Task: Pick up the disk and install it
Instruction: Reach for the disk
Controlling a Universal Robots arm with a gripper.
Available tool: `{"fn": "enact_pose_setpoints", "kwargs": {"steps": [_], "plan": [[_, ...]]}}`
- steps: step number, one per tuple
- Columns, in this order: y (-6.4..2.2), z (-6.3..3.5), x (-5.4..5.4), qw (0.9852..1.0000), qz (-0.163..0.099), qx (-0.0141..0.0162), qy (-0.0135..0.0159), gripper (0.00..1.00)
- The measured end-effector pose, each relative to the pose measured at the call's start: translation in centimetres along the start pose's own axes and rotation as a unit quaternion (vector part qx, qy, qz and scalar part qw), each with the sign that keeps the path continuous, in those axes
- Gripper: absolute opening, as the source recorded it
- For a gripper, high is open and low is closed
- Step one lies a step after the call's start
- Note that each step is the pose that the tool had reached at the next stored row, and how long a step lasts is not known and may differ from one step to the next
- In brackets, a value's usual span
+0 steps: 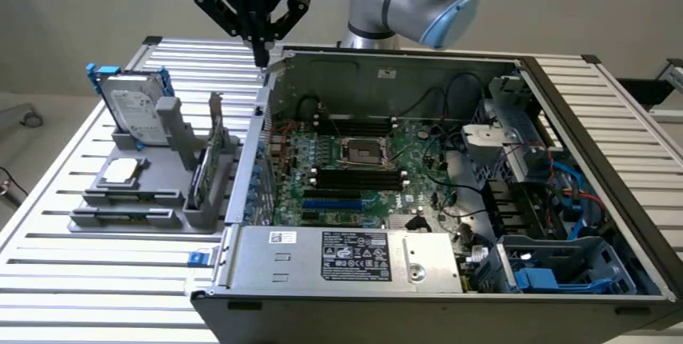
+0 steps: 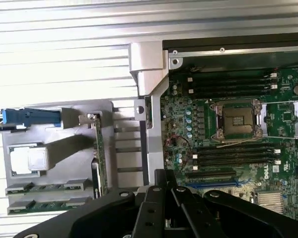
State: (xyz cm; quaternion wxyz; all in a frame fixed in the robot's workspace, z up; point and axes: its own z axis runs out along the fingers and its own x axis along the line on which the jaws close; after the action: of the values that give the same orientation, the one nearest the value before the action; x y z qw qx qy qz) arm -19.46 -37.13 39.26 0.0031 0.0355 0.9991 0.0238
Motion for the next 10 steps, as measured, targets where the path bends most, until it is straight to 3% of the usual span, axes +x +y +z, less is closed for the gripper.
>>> {"fn": "enact_pose_setpoints", "kwargs": {"steps": [10], "plan": [[1.48,0.05,4.3,1.0,0.0,0.0002,0.003,0.11]]}}
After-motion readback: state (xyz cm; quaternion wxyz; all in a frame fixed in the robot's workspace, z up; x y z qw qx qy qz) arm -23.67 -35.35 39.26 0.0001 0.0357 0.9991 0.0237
